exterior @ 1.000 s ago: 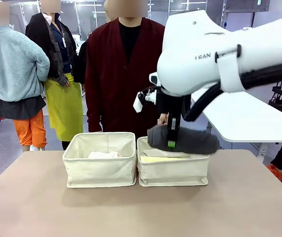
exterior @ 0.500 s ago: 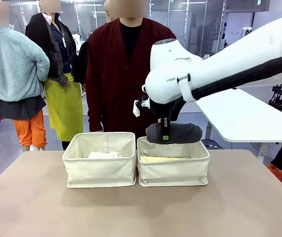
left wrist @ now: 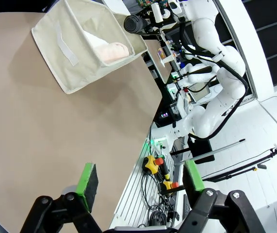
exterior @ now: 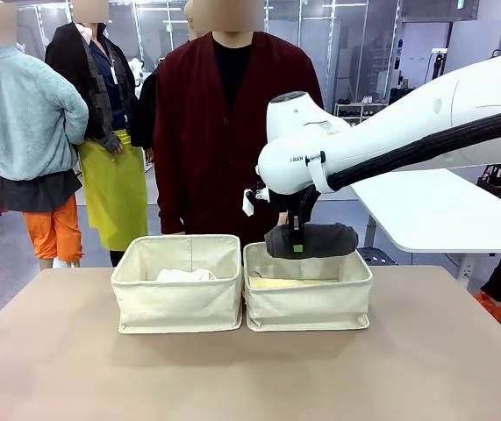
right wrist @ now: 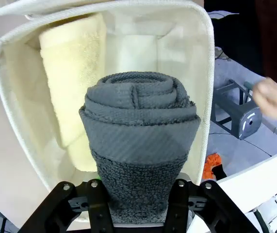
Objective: Divide the towels into two baskets.
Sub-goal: Pick up one hotel-folded towel from the bottom of the table and place it in the Fabric basket indicated by the person.
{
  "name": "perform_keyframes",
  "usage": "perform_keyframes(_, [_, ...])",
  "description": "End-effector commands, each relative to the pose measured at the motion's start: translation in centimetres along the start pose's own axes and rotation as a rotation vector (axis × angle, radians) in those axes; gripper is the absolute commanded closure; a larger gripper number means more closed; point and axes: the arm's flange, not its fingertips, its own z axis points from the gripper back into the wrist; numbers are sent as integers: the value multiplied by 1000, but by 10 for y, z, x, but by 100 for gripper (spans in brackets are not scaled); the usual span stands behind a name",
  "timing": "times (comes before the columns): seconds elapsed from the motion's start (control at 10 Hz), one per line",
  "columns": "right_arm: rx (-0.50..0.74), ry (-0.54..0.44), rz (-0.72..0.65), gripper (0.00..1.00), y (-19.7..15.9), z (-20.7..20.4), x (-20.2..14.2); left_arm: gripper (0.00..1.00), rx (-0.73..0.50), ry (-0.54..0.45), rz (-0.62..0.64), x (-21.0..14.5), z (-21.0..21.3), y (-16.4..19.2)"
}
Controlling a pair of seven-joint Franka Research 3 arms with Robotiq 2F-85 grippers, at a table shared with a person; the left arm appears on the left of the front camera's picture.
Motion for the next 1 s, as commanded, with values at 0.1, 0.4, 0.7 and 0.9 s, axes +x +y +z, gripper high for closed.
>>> perform_keyframes(0.1, [-9,12,25,31,-5,2,0,11,-7,1,-12,-3,1,-5])
perform_keyframes(0.4, [-19,40,22,0,-2,2,1,11,-7,1,-12,-3,1,-5])
perform_keyframes(0.7, [-9,39,9,0,10,-1,2,11,-7,1,-12,-3,1,-5])
perform_keyframes(0.9, [-7,25,17,0,1,-2,3,11,-7,1,-12,-3,1,-5])
